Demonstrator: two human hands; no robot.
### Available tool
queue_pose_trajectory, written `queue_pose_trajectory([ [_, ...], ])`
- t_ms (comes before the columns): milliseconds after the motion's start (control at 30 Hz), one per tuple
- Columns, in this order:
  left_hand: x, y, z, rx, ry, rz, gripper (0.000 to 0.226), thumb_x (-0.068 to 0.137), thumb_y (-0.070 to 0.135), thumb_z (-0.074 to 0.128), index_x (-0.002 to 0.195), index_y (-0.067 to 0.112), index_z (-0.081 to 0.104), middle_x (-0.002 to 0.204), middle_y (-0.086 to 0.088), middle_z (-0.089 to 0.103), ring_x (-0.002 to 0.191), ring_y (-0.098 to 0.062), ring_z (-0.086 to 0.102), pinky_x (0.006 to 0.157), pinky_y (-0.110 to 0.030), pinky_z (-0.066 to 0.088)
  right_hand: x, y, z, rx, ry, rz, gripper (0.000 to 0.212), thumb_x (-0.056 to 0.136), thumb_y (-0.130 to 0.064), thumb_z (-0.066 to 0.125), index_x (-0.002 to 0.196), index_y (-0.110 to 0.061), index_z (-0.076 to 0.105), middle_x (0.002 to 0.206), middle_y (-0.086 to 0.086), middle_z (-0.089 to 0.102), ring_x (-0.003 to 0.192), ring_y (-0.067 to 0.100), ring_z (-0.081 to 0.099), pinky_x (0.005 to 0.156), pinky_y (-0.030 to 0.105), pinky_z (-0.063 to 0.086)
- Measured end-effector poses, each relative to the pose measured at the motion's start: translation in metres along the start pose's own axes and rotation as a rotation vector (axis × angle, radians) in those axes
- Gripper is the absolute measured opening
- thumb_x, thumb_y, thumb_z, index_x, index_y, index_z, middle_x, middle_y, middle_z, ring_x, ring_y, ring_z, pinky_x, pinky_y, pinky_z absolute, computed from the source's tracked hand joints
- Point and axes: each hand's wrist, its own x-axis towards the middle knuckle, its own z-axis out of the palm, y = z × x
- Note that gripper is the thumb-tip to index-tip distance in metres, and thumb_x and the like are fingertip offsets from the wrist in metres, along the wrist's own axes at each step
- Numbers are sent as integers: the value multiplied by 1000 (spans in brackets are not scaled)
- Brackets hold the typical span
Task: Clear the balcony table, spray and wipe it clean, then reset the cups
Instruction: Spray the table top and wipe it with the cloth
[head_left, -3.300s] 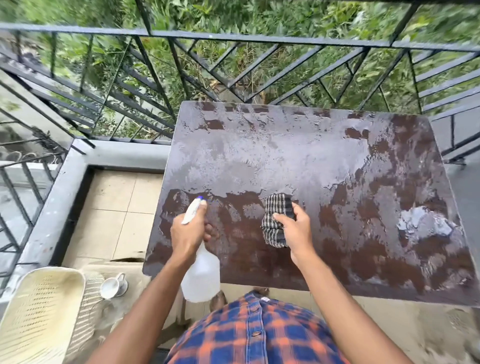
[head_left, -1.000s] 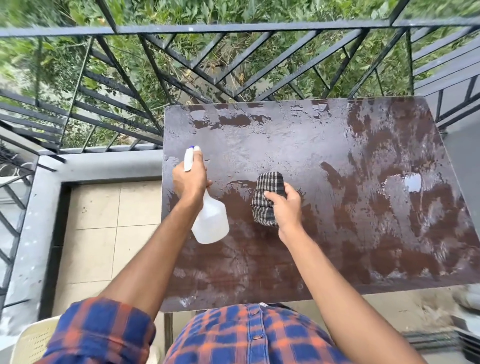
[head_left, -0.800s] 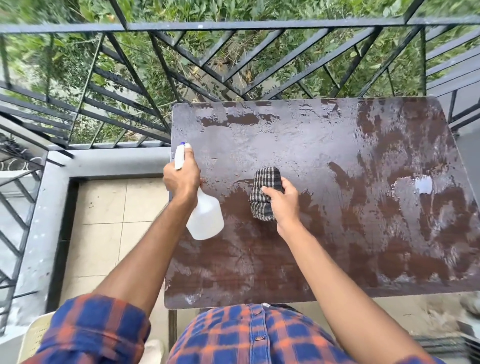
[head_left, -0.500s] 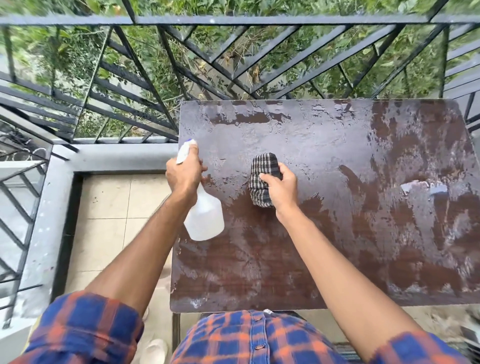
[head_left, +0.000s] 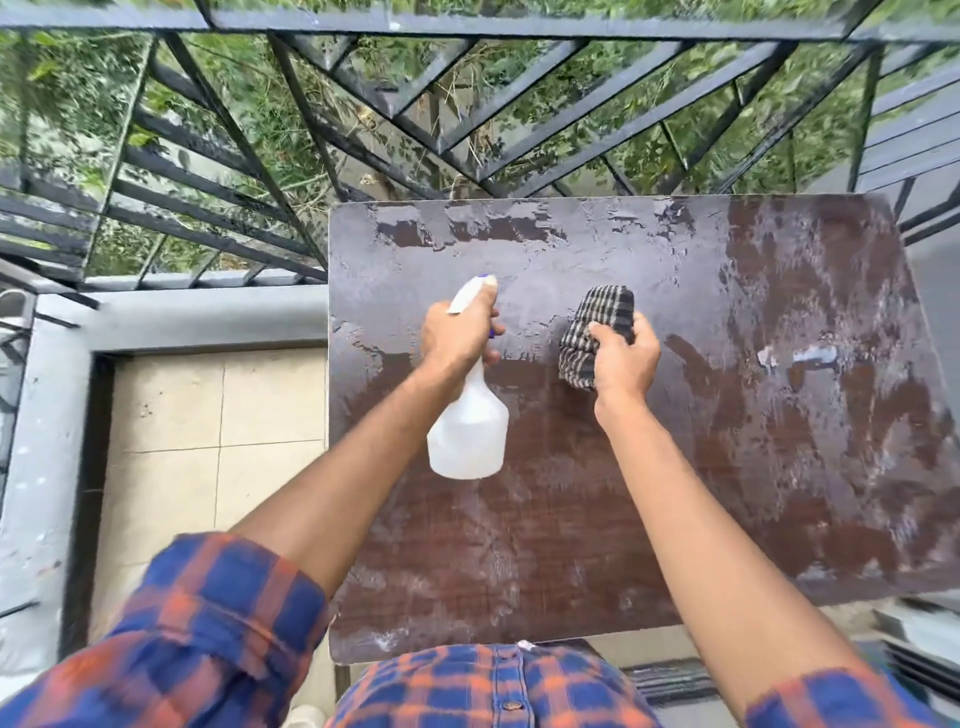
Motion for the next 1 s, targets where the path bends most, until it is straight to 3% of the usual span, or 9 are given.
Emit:
queue_pose_trajectory([
  [200,16,-3,-23,-50,46,-2,34,94,41,68,73,15,65,54,3,63,61,-25,59,43,-24,38,22,6,6,-91,40,-115,26,84,-11,64,109,-17,69,87,-4,68,76,15,62,73,33,51],
  [367,32,8,-62,-16,102,13,32,95,42,66,81,13,65,68,-3,62,42,-15,49,45,-23,41,67,-19,28,-467,29,-361,53,90,-5,51,136,-30,61,126,-1,68,118,25,61,105,36,46],
  [467,45,17,-89,-33,139,58,27,97,40,64,79,20,60,63,4,57,51,-15,50,47,-23,40,105,-44,47,-641,34,-492,64,89,2,45,141,-34,57,143,-2,57,129,25,53,110,33,40],
  [567,59,29,-105,-22,145,79,25,99,39,61,80,24,57,64,7,57,58,-15,52,49,-23,41,139,-54,72,-931,-136,-416,52,95,-26,46,147,-30,48,154,5,46,139,32,44,115,46,36],
  [667,75,40,-120,-27,183,93,28,101,39,59,79,21,59,69,2,60,69,-20,57,47,-22,43,145,-51,93,-1227,-208,-421,66,91,-67,39,141,-26,52,149,15,49,138,36,42,113,56,33],
  [733,85,40,-128,-28,178,72,30,100,42,58,80,20,60,66,3,62,75,-24,58,43,-19,41,144,-53,90,-1247,-102,-529,65,91,-69,42,140,-28,54,150,14,45,139,35,38,110,57,27],
  [800,93,42,-135,-26,153,55,32,99,43,58,82,16,61,68,1,64,75,-24,59,42,-19,40,148,-50,84,-1239,-105,-558,64,95,-65,41,150,-33,43,162,11,30,149,34,26,117,58,18],
  [900,100,47,-143,-16,123,74,31,102,40,56,96,9,60,86,-12,62,56,-9,60,40,-19,38,150,-28,94,-1247,-118,-443,67,101,-60,31,161,-34,18,171,7,8,157,29,4,125,57,0],
  [1000,106,52,-163,20,140,99,27,103,39,54,99,13,59,89,-11,61,46,-4,54,41,-19,37,130,-25,148,-1190,-71,-405,67,102,-58,28,162,-32,15,171,6,7,157,29,4,125,56,0],
])
